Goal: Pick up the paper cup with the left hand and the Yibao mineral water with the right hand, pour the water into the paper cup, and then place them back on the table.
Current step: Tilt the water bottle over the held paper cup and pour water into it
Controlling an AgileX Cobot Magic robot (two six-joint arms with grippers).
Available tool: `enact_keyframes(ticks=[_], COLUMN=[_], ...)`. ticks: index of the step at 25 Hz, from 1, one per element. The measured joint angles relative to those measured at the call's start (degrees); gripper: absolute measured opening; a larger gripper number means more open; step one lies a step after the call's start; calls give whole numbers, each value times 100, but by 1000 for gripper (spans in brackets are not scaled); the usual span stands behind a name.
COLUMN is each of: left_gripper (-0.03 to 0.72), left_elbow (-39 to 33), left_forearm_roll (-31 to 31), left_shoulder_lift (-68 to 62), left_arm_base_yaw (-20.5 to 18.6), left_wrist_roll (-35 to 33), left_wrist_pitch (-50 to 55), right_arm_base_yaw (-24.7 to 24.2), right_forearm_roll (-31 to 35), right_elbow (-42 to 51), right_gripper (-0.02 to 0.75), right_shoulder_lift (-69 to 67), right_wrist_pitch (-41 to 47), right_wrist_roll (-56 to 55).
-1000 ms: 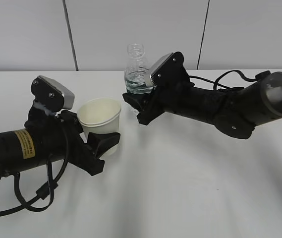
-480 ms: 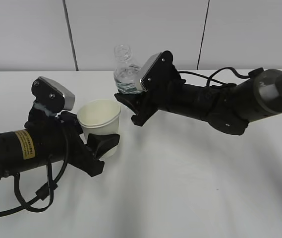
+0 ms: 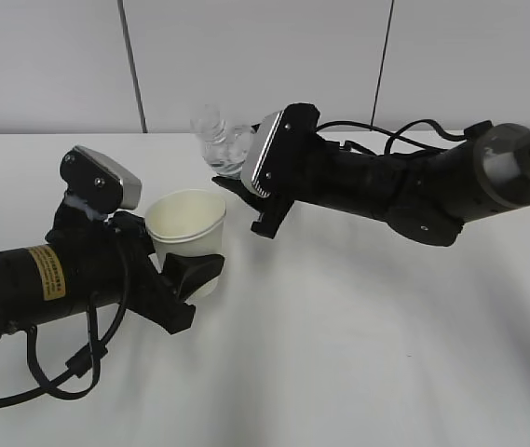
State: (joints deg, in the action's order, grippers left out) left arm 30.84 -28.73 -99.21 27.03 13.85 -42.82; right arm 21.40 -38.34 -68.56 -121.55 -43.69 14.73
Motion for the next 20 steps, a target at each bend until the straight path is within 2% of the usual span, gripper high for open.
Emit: enact_keyframes(ticks=[9,20], left_gripper=[413,413], left_elbow=[0,0], left_forearm_roll=[0,0], left_shoulder_lift=[0,0], left_arm_base_yaw=[0,0], left_wrist_roll=[0,0], left_wrist_pitch=[0,6], right_arm_base_yaw=[0,0], right_forearm_roll=[38,502], right_elbow=[0,0], right_gripper=[470,470], right_shoulder_lift=[0,0], right_wrist_pitch=[-48,-82], right_wrist_roll=[1087,2332])
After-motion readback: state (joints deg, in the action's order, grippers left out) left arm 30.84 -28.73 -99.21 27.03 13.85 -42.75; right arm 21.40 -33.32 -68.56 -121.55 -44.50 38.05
